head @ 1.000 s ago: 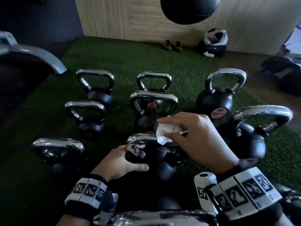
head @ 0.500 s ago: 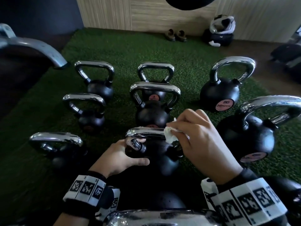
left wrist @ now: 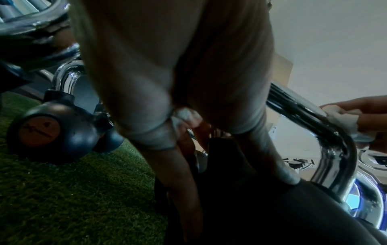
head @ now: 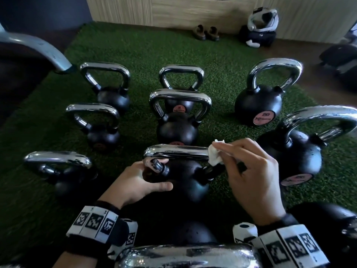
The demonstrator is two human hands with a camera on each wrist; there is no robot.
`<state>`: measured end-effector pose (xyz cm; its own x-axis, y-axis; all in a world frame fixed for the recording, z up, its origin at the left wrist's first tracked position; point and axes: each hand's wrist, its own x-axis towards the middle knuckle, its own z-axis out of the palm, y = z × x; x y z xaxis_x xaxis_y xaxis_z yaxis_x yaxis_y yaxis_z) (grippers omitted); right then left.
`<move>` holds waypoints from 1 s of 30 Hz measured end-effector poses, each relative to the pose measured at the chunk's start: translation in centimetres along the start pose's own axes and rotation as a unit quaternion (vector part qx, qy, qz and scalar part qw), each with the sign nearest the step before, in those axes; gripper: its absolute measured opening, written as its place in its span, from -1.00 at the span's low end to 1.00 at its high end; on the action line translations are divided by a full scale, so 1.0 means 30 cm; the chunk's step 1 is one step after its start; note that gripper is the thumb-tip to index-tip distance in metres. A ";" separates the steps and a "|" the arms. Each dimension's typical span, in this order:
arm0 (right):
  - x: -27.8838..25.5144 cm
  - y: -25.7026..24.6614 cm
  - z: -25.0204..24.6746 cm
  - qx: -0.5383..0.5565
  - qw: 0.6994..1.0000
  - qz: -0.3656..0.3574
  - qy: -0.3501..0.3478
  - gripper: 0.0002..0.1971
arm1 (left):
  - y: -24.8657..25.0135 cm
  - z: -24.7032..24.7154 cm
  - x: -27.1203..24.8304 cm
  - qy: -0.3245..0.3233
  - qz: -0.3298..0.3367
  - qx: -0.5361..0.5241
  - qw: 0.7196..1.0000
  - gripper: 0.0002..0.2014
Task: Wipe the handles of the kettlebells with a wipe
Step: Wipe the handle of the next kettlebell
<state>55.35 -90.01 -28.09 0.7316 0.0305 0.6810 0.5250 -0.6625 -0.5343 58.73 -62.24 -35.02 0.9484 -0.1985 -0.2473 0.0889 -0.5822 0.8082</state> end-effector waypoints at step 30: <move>0.034 0.052 -0.131 0.164 0.965 0.200 -0.046 -0.67 | 0.199 -0.191 -0.127 0.175 0.151 -0.052 0.971 -0.48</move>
<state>55.20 -93.94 -26.26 0.9318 -0.1022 0.3484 0.2912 -0.3629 -0.8852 57.40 -60.44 -26.18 0.9797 -0.0571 0.1922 -0.1970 -0.4527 0.8696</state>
